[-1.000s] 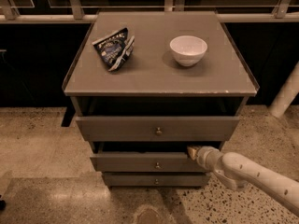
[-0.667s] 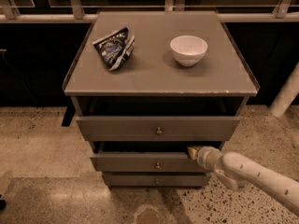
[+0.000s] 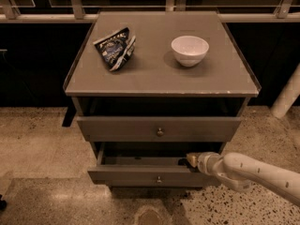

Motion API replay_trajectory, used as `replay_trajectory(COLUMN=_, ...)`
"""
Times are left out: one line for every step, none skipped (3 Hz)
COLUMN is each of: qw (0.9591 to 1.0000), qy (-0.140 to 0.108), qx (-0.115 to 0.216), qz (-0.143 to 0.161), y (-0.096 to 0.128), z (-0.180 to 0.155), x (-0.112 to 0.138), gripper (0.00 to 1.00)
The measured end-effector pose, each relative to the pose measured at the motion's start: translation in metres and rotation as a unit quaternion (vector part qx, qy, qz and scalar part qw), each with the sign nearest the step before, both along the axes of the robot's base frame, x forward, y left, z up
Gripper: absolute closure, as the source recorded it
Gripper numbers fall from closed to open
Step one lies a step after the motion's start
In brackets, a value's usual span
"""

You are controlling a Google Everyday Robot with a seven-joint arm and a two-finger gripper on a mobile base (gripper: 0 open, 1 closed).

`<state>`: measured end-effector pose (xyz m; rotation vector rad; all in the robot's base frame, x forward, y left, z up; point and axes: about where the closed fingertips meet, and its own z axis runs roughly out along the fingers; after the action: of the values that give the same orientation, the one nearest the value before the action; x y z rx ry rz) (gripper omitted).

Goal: Open middle drawer

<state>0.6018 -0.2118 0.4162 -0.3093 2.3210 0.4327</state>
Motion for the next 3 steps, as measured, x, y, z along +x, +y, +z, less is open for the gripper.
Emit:
replay_trajectory(qw=1.0, qy=0.0, qx=0.0, qz=0.0, y=0.0, z=0.0, x=0.0, gripper=1.0)
replay_trajectory(qw=0.9995, qy=0.008, qx=-0.012, qz=0.027, y=0.004, z=0.0, x=-0.002, gripper=1.0)
replay_trajectory(qw=0.9954, qy=0.029, qx=-0.03, qz=0.086, y=0.007, z=0.001, x=-0.019, gripper=1.0)
